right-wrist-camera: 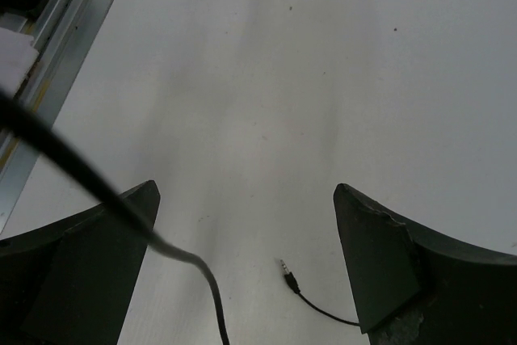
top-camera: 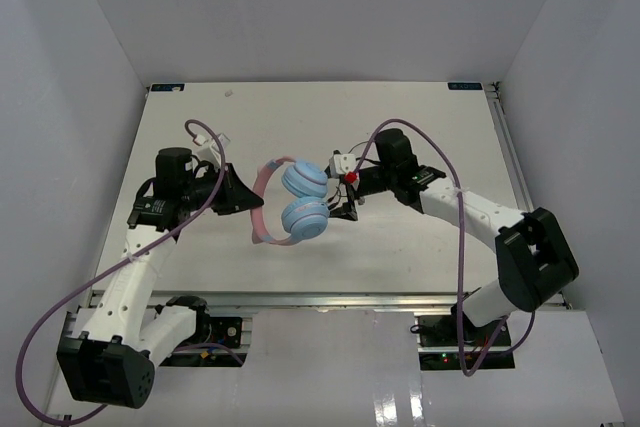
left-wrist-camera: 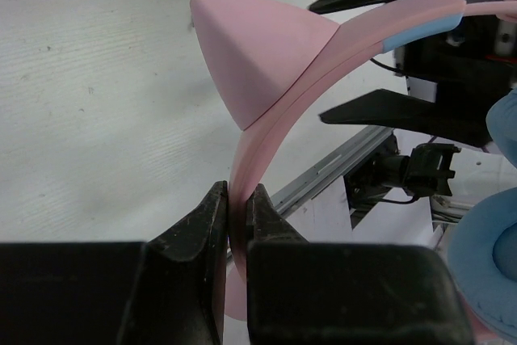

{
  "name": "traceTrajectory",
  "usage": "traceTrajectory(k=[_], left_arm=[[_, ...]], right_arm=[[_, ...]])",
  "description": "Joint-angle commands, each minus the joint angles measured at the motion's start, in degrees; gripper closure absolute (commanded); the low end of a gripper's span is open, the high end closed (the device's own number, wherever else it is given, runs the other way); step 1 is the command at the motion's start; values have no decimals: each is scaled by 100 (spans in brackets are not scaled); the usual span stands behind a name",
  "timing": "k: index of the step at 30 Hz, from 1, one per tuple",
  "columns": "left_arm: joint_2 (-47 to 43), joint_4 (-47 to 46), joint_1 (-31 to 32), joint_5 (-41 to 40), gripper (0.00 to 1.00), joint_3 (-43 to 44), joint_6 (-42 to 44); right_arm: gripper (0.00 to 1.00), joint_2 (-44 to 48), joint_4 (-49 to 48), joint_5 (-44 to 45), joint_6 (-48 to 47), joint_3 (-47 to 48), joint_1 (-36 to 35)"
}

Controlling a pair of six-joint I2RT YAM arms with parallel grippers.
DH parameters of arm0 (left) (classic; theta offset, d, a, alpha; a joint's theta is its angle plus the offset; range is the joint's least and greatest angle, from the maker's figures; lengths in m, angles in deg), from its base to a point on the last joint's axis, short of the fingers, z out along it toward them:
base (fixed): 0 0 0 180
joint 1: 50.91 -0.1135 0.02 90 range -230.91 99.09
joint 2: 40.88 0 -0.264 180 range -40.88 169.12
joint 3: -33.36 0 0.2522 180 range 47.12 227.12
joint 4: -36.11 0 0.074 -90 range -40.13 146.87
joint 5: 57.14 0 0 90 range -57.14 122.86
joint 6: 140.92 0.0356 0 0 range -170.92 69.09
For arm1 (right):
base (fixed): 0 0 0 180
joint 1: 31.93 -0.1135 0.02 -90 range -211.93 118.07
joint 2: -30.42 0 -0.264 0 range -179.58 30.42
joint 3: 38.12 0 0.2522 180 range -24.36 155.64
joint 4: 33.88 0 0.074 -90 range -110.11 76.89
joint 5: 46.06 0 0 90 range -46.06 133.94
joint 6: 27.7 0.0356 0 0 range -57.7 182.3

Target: Wrap the headphones

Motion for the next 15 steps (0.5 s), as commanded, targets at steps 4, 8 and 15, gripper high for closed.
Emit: traceTrajectory(k=[4, 8, 15], left_arm=[[-130, -262, 52, 482, 100, 564, -343], [-213, -484, 47, 530, 100, 513, -515], [-260, -609, 44, 501, 100, 758, -728]], right_arm=[[11, -28, -712, 213, 596, -431, 197], [12, 19, -773, -47, 786, -626, 411], [30, -266, -527, -445, 807, -336, 512]])
